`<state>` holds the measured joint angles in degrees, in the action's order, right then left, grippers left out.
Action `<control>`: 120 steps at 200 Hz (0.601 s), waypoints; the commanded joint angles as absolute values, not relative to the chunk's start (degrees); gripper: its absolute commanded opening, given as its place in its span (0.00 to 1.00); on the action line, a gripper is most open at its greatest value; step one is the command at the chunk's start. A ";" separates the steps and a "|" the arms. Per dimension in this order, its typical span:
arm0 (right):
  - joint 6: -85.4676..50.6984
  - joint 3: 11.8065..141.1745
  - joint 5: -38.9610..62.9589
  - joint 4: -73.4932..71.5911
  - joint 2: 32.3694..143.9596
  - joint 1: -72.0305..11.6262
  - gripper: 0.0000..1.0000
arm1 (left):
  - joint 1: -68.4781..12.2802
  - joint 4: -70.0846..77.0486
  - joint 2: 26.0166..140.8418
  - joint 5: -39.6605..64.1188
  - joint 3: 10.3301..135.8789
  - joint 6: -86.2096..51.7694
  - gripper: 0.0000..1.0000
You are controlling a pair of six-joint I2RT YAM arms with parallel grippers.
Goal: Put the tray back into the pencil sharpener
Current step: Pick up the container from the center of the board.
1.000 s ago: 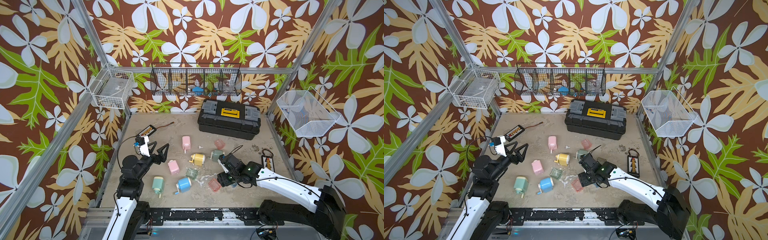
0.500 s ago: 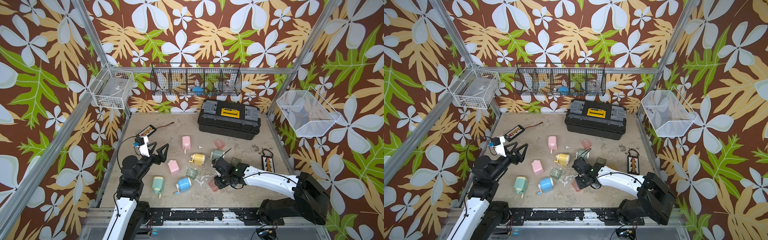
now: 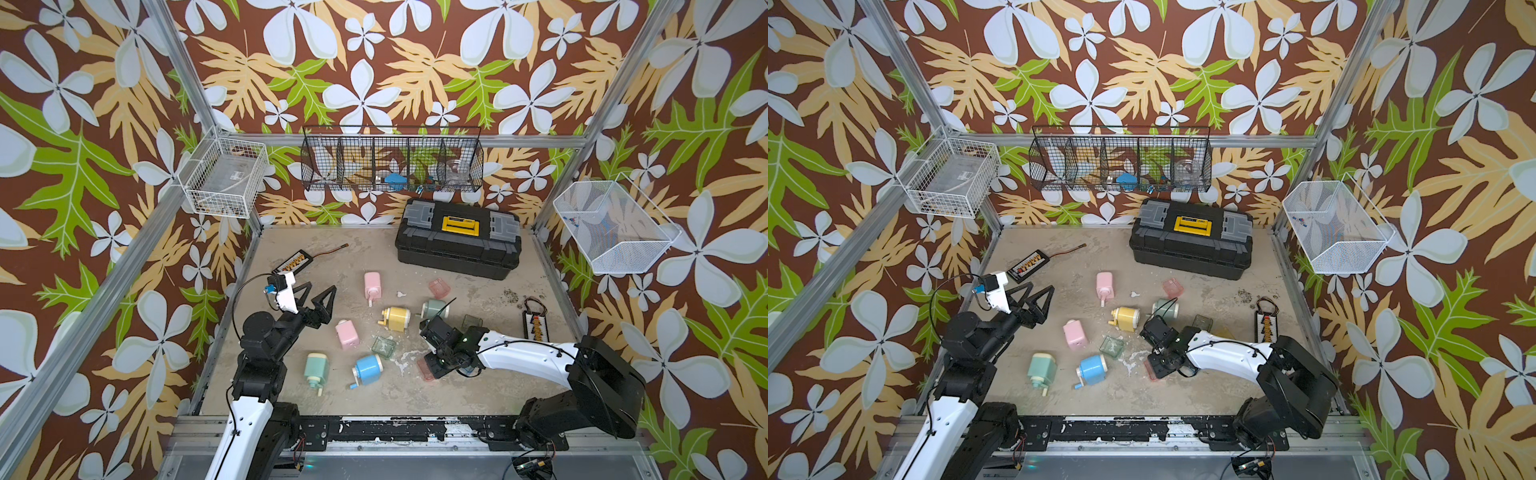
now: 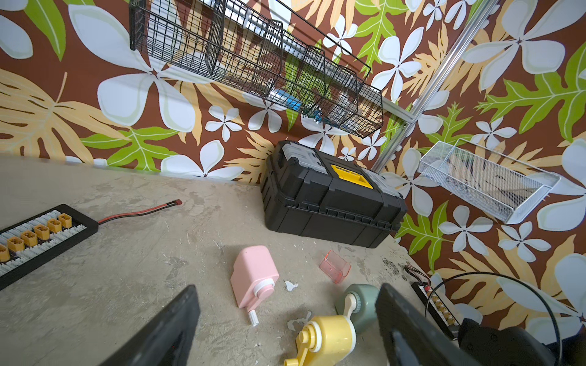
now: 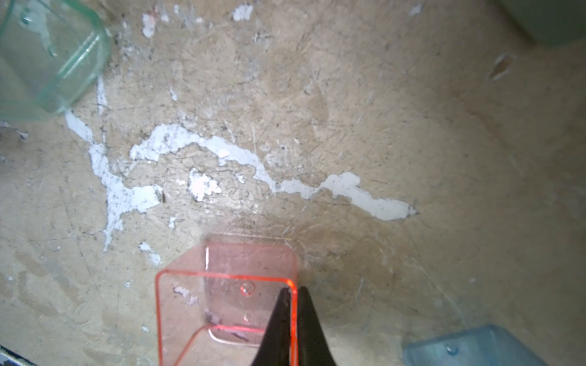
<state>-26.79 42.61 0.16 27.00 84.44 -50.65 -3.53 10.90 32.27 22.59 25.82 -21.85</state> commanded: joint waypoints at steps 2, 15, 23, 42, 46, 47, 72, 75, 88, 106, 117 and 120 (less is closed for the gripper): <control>-26.27 42.88 -1.16 26.41 83.45 -50.71 0.03 | -3.49 10.63 32.10 21.89 26.19 -20.83 0.89; -26.12 43.17 -1.69 26.63 82.28 -50.71 0.00 | -3.50 10.63 32.16 21.69 26.26 -20.66 0.89; -25.97 43.61 -1.97 26.94 81.58 -50.71 0.00 | -3.43 10.72 32.25 21.63 26.36 -20.50 0.89; -25.68 44.68 -2.87 27.47 79.05 -50.71 0.00 | -3.48 10.64 32.38 21.56 26.67 -20.15 0.89; -25.66 44.88 -3.00 27.52 78.44 -50.71 0.00 | -3.50 10.49 32.44 21.53 26.84 -20.00 0.89; -25.66 44.94 -3.04 27.56 78.29 -50.71 0.00 | -3.51 10.43 32.44 21.53 26.87 -19.98 0.89; -24.71 46.66 -4.06 27.93 74.73 -50.71 0.00 | -3.47 9.34 32.61 21.21 27.84 -19.08 0.89; -24.36 46.93 -4.19 27.94 74.41 -50.71 0.00 | -3.44 9.24 32.60 21.14 27.92 -18.93 0.89; -22.76 48.53 -5.01 28.57 73.23 -50.71 0.00 | -3.45 8.90 32.60 20.70 28.31 -18.31 0.89; -17.37 51.68 -6.26 29.92 72.37 -50.71 0.00 | -3.50 8.57 32.92 19.72 29.04 -17.19 0.89; -12.29 52.85 -6.42 29.85 71.57 -50.71 0.00 | -3.52 8.53 33.46 19.36 29.75 -16.14 0.89; -10.79 53.05 -6.25 29.74 71.40 -50.71 0.00 | -3.52 8.53 33.61 19.22 29.93 -15.97 0.89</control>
